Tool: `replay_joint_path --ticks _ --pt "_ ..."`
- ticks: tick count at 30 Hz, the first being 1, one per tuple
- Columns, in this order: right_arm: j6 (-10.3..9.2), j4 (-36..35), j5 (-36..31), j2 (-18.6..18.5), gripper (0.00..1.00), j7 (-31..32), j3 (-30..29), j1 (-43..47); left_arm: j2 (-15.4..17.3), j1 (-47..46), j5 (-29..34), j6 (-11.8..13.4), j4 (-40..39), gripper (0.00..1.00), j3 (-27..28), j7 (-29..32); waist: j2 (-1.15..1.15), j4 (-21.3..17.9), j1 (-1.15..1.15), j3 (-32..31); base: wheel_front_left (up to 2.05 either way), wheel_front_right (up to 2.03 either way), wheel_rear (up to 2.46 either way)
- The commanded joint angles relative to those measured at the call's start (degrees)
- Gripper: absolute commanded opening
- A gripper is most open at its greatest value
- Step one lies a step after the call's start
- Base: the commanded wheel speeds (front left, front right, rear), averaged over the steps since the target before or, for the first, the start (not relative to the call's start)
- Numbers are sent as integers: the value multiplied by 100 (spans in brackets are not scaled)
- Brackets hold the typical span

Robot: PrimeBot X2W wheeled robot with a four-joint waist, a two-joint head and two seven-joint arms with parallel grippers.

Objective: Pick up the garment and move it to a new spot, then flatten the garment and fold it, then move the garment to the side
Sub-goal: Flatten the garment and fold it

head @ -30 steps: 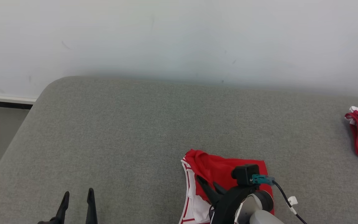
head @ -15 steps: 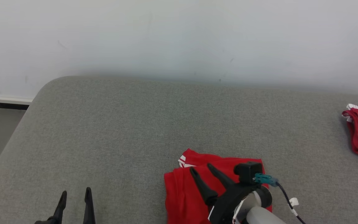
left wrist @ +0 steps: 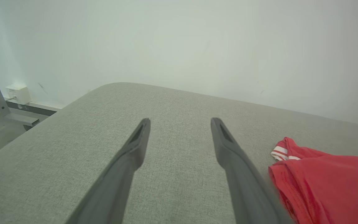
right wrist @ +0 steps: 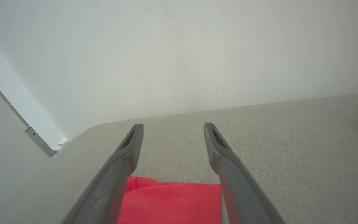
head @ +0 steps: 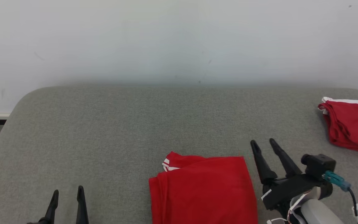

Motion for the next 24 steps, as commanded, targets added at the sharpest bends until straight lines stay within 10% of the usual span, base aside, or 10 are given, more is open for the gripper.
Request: replay_joint_path --ticks 1,24 --pt "-11 -241 -184 -73 100 -25 -246 213 -9 68 63 6 -66 100 35 -15 0 -153 0 -16 0 0 0" --pt "-11 -1969 -1533 301 100 -28 -2009 2271 19 457 430 11 -589 100 35 -15 0 -638 0 -155 0 0 0"
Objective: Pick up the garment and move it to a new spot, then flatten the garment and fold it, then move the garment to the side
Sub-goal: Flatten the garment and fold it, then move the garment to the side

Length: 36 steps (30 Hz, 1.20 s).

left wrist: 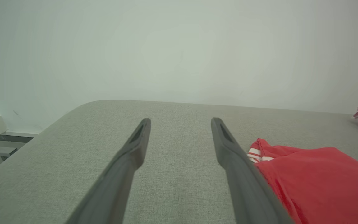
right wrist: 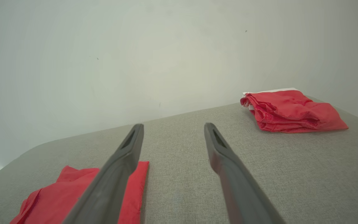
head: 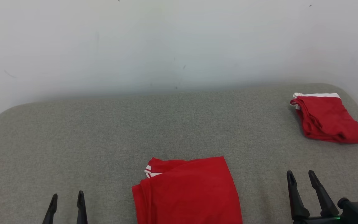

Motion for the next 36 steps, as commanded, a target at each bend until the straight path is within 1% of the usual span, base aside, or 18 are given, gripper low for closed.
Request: replay_joint_path --ticks 1,6,13,31,36 --pt "-11 -24 -61 20 100 -22 -28 82 20 103 53 -9 -37 100 -41 -16 0 7 0 -6 0 0 0" --pt "-11 -80 -142 79 100 -22 -94 198 57 225 45 -62 -116 100 -161 -15 0 33 0 -20 0 0 0" --pt "-11 -33 -213 135 100 -8 -88 241 66 304 39 -61 -62 100 -234 -15 0 95 0 -43 0 0 0" --pt "-11 48 -243 171 100 28 -7 250 48 263 79 -36 -22 100 -226 -16 0 115 0 -52 0 0 0" --pt "-11 70 -325 180 100 46 135 105 41 226 79 -24 -14 100 -236 -16 0 170 0 -56 0 0 0"
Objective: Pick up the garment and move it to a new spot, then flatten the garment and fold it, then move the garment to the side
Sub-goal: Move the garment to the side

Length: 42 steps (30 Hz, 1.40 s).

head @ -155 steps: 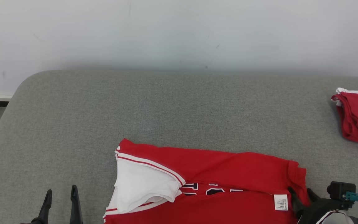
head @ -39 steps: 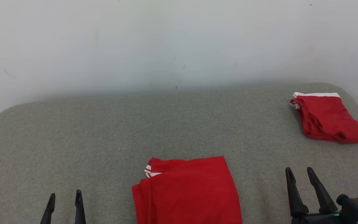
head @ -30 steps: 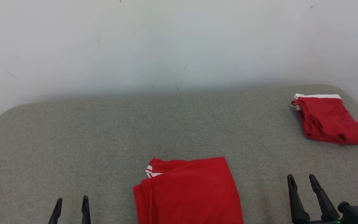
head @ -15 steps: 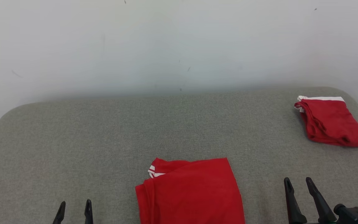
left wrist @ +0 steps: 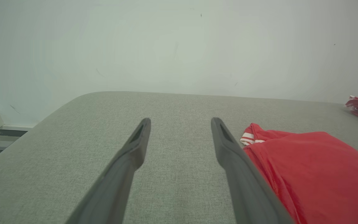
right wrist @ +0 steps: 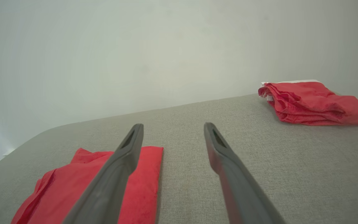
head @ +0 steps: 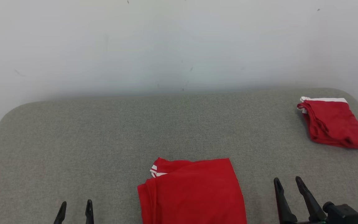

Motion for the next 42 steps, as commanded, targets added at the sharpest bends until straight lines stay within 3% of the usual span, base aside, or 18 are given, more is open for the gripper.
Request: replay_joint_path --ticks 1,8,16,28,35,36,37,42 --pt "-11 7 -18 18 100 19 19 -77 -8 -26 72 37 1 100 -3 -17 0 25 0 2 0 0 0" --pt "-11 457 -123 55 100 348 412 -719 -13 -128 21 5 92 100 -35 -17 0 192 0 79 0 0 0" --pt "-11 1781 -100 142 100 665 664 -1474 -18 -311 31 -12 200 100 -172 -17 0 516 0 223 0 0 0" --pt "-11 3944 20 323 100 480 764 -2331 -13 -515 7 -43 367 100 -272 -17 0 829 0 404 0 0 0" --pt "-11 4753 209 426 100 343 831 -2518 -11 -542 -2 -52 393 100 -245 -17 0 902 0 424 0 0 0" --pt "-11 4828 260 443 80 352 865 -2517 -11 -534 -5 -53 390 100 -233 -17 0 897 0 430 0 0 0" --pt "-11 4889 296 462 0 356 914 -2521 -12 -520 -8 -53 384 100 -221 -17 0 889 0 438 0 0 0" --pt "-15 4994 467 474 0 284 1094 -2800 -21 -560 -21 -55 346 100 -190 -17 0 837 0 560 0 0 0"
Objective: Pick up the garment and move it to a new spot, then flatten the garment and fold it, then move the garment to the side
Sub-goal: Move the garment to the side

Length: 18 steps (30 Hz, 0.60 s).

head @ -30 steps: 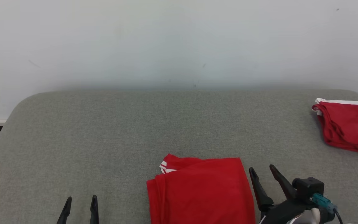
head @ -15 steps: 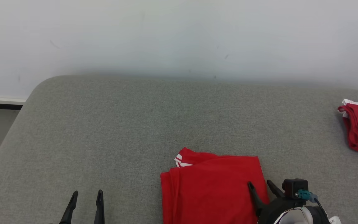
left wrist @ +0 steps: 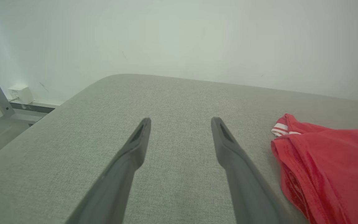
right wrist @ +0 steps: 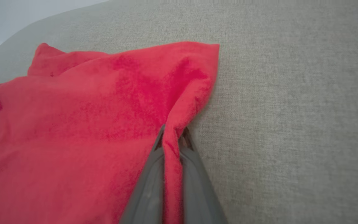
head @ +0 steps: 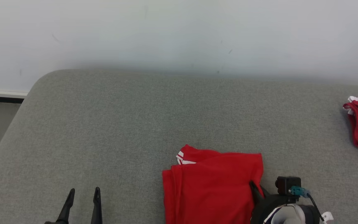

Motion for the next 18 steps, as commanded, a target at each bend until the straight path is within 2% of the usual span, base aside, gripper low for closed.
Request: replay_joint_path --ticks 1,9,13,18 --pt "-19 70 39 -36 0 8 31 -65 -4 -64 1 -35 -22 100 8 -17 0 -28 0 68 0 0 0" --pt "-17 -73 150 -327 0 -98 289 -1234 -25 -414 -49 -40 -180 100 -66 -17 0 -153 0 750 0 0 0" --pt "-16 -211 175 -762 0 -136 533 -1911 -36 -656 -100 -31 -336 100 -99 -17 0 -356 0 1221 0 0 0" --pt "-16 -322 274 -1229 0 -117 775 -2487 -38 -871 -76 -19 -523 100 -67 -17 0 -805 0 1649 0 0 0"
